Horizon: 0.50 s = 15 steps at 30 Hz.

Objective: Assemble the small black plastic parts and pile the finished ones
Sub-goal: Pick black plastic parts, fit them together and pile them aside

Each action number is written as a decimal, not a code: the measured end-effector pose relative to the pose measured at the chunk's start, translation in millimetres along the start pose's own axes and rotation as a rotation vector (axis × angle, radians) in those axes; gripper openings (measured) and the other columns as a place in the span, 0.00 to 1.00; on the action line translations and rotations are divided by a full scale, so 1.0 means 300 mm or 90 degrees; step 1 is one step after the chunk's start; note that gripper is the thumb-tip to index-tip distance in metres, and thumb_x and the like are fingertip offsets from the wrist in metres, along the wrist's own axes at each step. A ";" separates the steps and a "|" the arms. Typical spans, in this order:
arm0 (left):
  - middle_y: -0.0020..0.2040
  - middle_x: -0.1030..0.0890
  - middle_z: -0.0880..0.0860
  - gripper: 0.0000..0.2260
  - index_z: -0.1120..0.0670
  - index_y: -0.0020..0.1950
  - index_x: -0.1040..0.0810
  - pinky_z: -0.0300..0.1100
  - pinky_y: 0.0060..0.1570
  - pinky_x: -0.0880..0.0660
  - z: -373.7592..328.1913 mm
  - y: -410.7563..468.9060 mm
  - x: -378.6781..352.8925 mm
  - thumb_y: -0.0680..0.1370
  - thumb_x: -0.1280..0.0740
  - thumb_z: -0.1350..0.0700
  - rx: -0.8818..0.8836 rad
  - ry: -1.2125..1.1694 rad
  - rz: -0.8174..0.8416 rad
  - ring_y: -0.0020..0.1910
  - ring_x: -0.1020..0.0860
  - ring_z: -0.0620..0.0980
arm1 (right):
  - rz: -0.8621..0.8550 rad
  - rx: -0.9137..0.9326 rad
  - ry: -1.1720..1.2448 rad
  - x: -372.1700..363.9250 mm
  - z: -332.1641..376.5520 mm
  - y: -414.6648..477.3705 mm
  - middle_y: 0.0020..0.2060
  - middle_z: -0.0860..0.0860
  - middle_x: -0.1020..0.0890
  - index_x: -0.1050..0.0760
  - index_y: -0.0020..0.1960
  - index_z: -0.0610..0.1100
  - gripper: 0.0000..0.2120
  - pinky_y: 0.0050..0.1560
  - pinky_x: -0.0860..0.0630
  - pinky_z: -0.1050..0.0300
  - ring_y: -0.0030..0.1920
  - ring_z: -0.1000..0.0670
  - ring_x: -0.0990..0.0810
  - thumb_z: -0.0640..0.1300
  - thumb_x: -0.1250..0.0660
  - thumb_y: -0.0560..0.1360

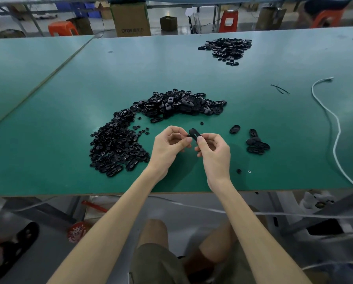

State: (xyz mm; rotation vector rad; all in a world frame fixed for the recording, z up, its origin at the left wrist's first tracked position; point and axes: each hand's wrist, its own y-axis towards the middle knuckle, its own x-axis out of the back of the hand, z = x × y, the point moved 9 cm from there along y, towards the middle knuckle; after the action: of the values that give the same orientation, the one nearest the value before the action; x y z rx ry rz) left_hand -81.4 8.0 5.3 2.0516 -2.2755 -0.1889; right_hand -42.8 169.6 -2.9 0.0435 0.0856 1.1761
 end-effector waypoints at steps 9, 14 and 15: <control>0.40 0.15 0.49 0.05 0.55 0.48 0.17 0.35 0.40 0.24 -0.004 -0.004 0.005 0.77 0.25 0.63 -0.005 -0.002 -0.011 0.40 0.17 0.46 | 0.006 0.004 -0.007 0.001 0.010 -0.004 0.39 0.53 0.15 0.20 0.49 0.47 0.02 0.38 0.22 0.64 0.38 0.56 0.16 0.41 0.29 0.80; 0.40 0.16 0.49 0.04 0.57 0.48 0.18 0.35 0.39 0.24 -0.005 -0.003 0.005 0.77 0.25 0.63 -0.006 0.025 -0.019 0.38 0.18 0.46 | 0.015 0.003 -0.007 -0.004 0.011 -0.009 0.37 0.55 0.15 0.19 0.48 0.46 0.03 0.37 0.23 0.66 0.37 0.58 0.16 0.40 0.28 0.79; 0.40 0.16 0.49 0.03 0.57 0.48 0.17 0.35 0.39 0.24 -0.004 -0.003 0.004 0.77 0.25 0.63 -0.005 0.031 -0.020 0.38 0.18 0.46 | 0.018 0.003 -0.009 -0.006 0.011 -0.009 0.37 0.55 0.15 0.18 0.48 0.46 0.02 0.37 0.23 0.66 0.37 0.58 0.16 0.39 0.28 0.79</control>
State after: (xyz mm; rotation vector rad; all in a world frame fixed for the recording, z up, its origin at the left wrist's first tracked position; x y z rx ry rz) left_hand -80.6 6.8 6.3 2.0644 -2.2122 -0.1476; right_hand -40.8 167.1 0.3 0.0571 0.0745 1.2033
